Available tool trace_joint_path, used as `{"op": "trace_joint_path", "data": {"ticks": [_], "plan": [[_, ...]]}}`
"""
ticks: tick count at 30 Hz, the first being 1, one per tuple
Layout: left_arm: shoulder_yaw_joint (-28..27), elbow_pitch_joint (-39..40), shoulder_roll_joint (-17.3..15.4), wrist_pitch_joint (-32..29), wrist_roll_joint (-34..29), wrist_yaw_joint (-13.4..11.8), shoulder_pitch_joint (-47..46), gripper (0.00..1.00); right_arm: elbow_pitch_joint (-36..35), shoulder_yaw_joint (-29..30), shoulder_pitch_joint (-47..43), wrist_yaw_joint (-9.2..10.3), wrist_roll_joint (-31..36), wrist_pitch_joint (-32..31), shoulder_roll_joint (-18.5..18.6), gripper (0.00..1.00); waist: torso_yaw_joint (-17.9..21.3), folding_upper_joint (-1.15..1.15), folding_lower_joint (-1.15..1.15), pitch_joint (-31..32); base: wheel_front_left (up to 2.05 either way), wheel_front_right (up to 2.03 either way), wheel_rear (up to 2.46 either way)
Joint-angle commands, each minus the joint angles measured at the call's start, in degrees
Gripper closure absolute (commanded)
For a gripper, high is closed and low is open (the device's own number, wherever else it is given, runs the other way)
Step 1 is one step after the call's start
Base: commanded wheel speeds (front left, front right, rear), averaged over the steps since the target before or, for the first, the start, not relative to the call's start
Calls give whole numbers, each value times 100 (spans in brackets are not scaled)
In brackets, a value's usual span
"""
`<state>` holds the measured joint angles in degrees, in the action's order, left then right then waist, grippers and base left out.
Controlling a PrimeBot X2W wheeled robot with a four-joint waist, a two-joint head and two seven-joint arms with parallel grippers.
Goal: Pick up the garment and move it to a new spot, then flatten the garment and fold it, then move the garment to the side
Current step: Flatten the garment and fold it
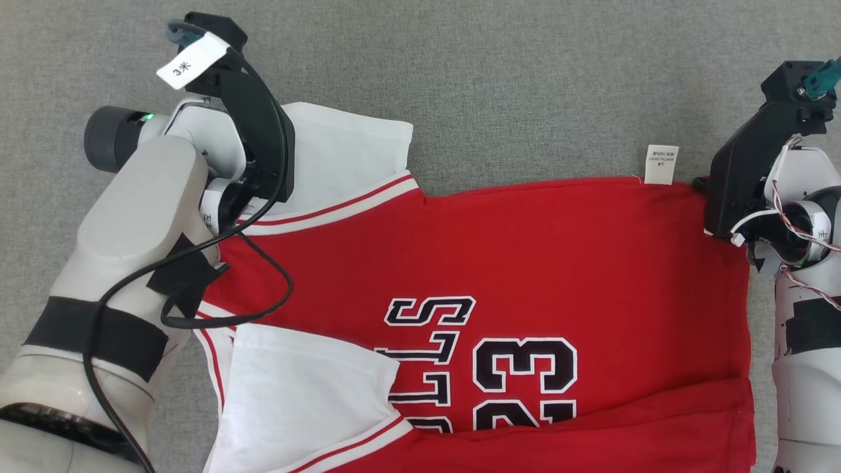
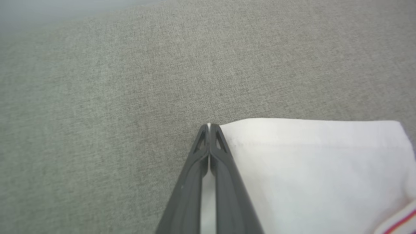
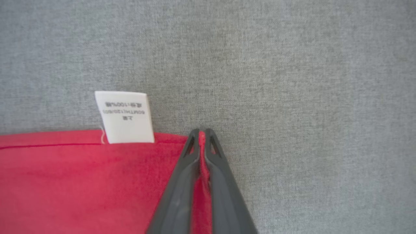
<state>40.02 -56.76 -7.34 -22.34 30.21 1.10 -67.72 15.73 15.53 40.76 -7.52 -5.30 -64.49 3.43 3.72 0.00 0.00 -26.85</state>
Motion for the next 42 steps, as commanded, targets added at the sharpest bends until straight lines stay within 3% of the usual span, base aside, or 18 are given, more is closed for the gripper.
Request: {"op": "trace_joint_path", "data": {"ticks": [1,11,20,31,42], "plan": [[19,-67,-19,21,44,26,-29,100,53,-7,-84,7,-47,4,65,100,5,0,0,26,0,0,0],[-151,6,3,244,269,27,95,100,-166,-79,-275,7,-418,92,212,100,-81,0,0,293,0,0,0],[-317,758,-47,657,564,62,765,100,-739,-48,-976,7,-775,50,528,100,-337,0,0,627,0,0,0],[-289,2687,-390,677,727,-324,2071,100,-1169,59,-1702,7,-1062,392,655,100,-596,0,0,954,0,0,0],[-452,5076,-1116,450,1030,-956,3800,100,-1299,-103,-2321,7,-1008,555,870,100,-674,0,0,1223,0,0,0]]}}
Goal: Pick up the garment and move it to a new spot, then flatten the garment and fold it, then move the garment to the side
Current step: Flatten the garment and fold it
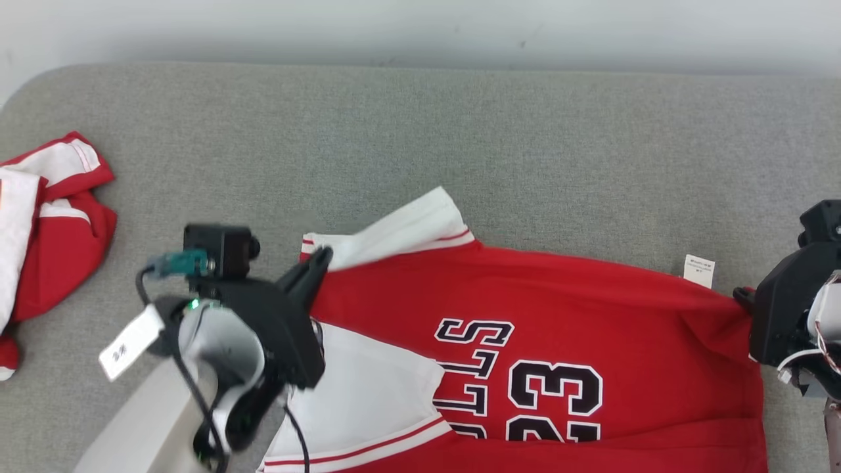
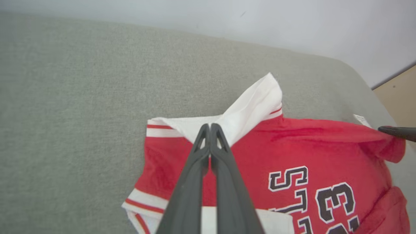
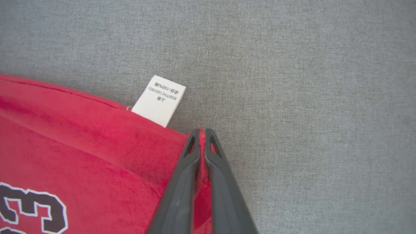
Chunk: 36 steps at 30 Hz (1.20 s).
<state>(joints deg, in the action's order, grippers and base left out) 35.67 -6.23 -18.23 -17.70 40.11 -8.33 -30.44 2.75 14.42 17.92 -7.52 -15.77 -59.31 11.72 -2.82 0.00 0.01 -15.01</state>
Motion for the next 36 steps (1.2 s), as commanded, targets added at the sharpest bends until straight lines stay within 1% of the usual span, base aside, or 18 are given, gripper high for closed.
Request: {"op": "trace_joint_path", "data": {"ticks": [1,4,7,10,15,22,27,30,36], "plan": [[-28,202,-85,-38,71,-71,223,100,6,-18,-70,7,38,51,48,100,-26,0,-1,61,0,0,0],[-79,650,-225,-74,144,-242,607,100,5,-103,-112,7,24,202,83,100,-66,0,-1,118,0,0,0],[-156,1022,-327,-50,231,-384,908,100,-39,-165,-93,6,1,496,116,100,-102,0,-1,160,0,0,0],[-221,1301,-405,-58,288,-473,1110,100,-2,-212,-92,6,-40,735,154,100,-149,0,-1,201,0,0,0],[-306,1610,-530,-93,326,-618,1333,100,-37,-197,-292,7,-201,747,195,100,-222,0,-1,271,0,0,0],[-340,1856,-653,-131,419,-736,1648,100,-465,-230,-809,6,-471,523,369,100,-284,0,-1,360,0,0,0],[-355,1914,-670,-111,462,-803,1792,100,-973,-277,-1049,6,-570,809,518,100,-272,0,-1,379,0,0,0],[-361,1915,-669,-102,475,-816,1824,100,-1137,-331,-1076,7,-589,971,598,100,-261,0,-1,383,0,0,0],[-360,1894,-639,-86,493,-807,1796,100,-1172,-376,-1222,7,-545,1148,687,100,-218,0,-1,387,0,0,0]]}}
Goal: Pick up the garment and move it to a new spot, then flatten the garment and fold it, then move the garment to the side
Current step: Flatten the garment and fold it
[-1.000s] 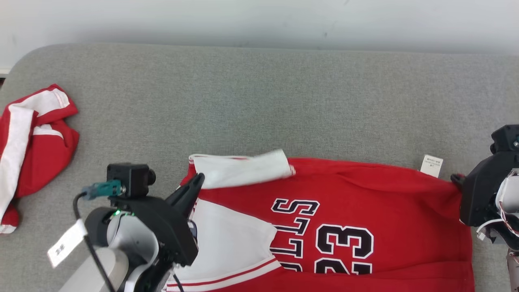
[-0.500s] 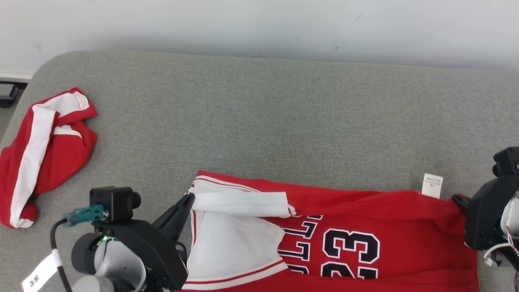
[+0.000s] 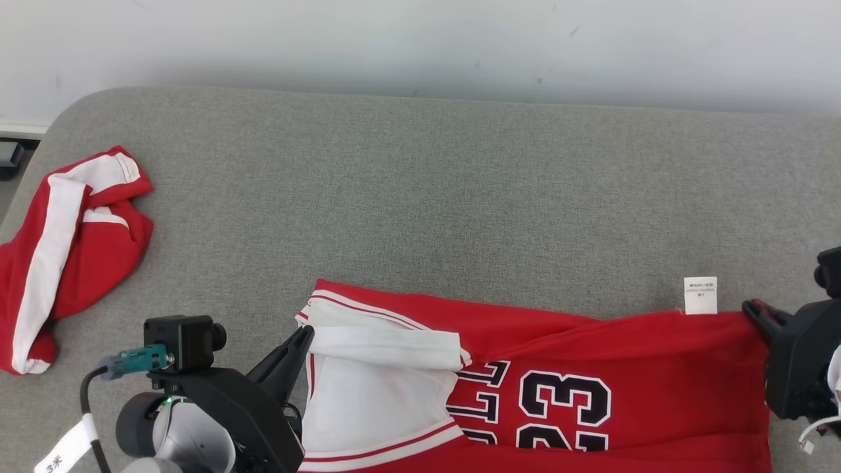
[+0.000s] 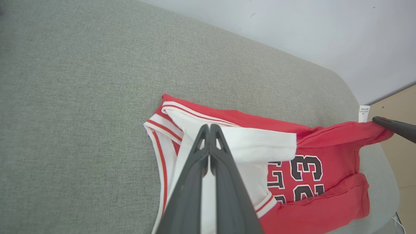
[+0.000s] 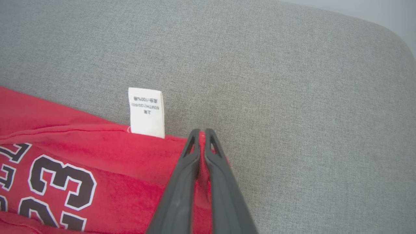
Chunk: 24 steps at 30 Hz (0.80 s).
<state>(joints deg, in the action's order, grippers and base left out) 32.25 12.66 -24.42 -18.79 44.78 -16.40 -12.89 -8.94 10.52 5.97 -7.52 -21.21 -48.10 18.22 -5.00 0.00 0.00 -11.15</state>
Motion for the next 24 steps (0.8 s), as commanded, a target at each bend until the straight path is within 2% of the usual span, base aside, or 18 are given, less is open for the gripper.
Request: {"op": "trace_joint_path", "data": {"ticks": [1,5,10,14,19,24], "plan": [[-14,1,-15,21,26,3,25,100,16,-27,-66,7,-35,16,40,100,-3,0,0,1,0,0,0],[-51,1,-46,-16,71,-58,89,100,-4,-107,-249,7,-309,-151,67,100,-25,0,0,26,0,0,0],[-169,48,-156,-30,165,-215,327,100,-264,-223,-528,7,-704,-299,275,100,-40,0,0,40,0,0,0],[-186,76,-172,-1,231,-257,564,100,-467,-460,-762,7,-1069,-283,579,100,-46,0,0,34,0,0,0],[-151,32,-37,87,361,-241,770,100,-627,-643,-1056,7,-1385,-368,987,100,-61,0,0,67,0,0,0],[-105,-13,57,128,490,-230,948,100,-638,-779,-1254,7,-1413,-398,1368,100,-42,0,0,134,0,0,0]]}}
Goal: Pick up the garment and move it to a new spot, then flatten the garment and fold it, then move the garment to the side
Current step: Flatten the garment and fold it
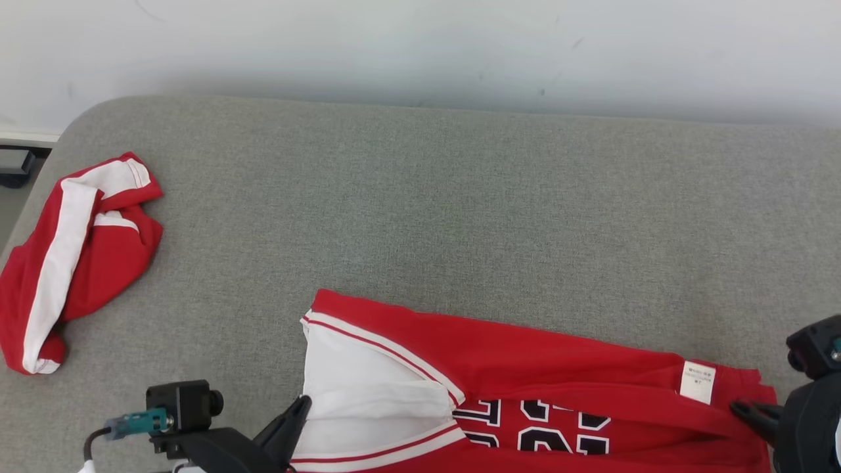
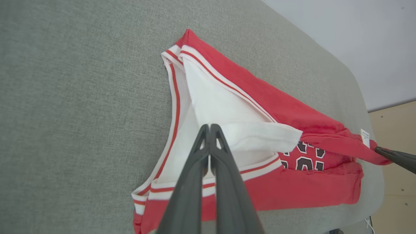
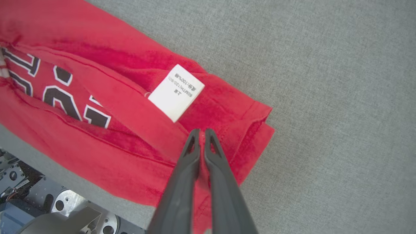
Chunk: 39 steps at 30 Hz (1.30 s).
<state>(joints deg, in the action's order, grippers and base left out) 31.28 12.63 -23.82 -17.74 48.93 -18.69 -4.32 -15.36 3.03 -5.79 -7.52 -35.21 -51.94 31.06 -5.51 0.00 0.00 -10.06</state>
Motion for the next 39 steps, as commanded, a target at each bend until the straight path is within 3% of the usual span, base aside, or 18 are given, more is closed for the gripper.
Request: {"op": "trace_joint_path", "data": {"ticks": [1,6,7,8,9,10,11,19,22,27,32,39], "plan": [[-10,-13,0,31,105,-1,123,100,8,-82,-106,7,-2,-46,180,100,12,0,0,41,0,0,0],[-73,-39,-41,66,144,-41,288,100,122,-191,-277,7,120,-150,532,100,11,0,0,98,0,0,0],[-77,-46,-53,66,148,-51,306,100,161,-156,-288,7,161,-130,539,68,9,0,0,106,0,0,0],[-69,-65,-71,35,162,-64,338,100,256,-60,-244,7,280,-65,435,0,10,0,0,119,0,0,0],[-57,-75,-77,30,157,-65,354,81,308,-80,-247,7,295,-92,372,0,11,0,0,127,0,0,0],[-57,-75,-77,30,157,-65,354,81,308,-80,-247,7,295,-92,372,0,11,0,0,127,0,0,0],[-26,-120,-93,5,120,-89,366,0,365,-26,-187,7,359,-112,253,0,11,0,0,146,0,0,0],[15,-191,-150,-75,76,-191,433,0,378,104,-32,7,525,119,-183,0,-21,0,0,273,0,0,0],[-60,-134,-177,-34,114,-279,525,0,375,262,29,7,711,385,-298,0,-40,0,0,323,0,0,0],[-287,-47,-185,305,37,-295,490,0,440,510,206,7,793,1022,-812,0,-136,0,0,385,0,0,0],[-484,-138,-22,1170,-240,-50,253,0,611,733,370,6,992,1902,-1337,0,-297,0,0,469,0,0,0],[-415,-688,279,2399,-601,585,-19,0,955,958,277,6,1188,3132,-1940,0,-532,0,0,755,0,0,0]]}}
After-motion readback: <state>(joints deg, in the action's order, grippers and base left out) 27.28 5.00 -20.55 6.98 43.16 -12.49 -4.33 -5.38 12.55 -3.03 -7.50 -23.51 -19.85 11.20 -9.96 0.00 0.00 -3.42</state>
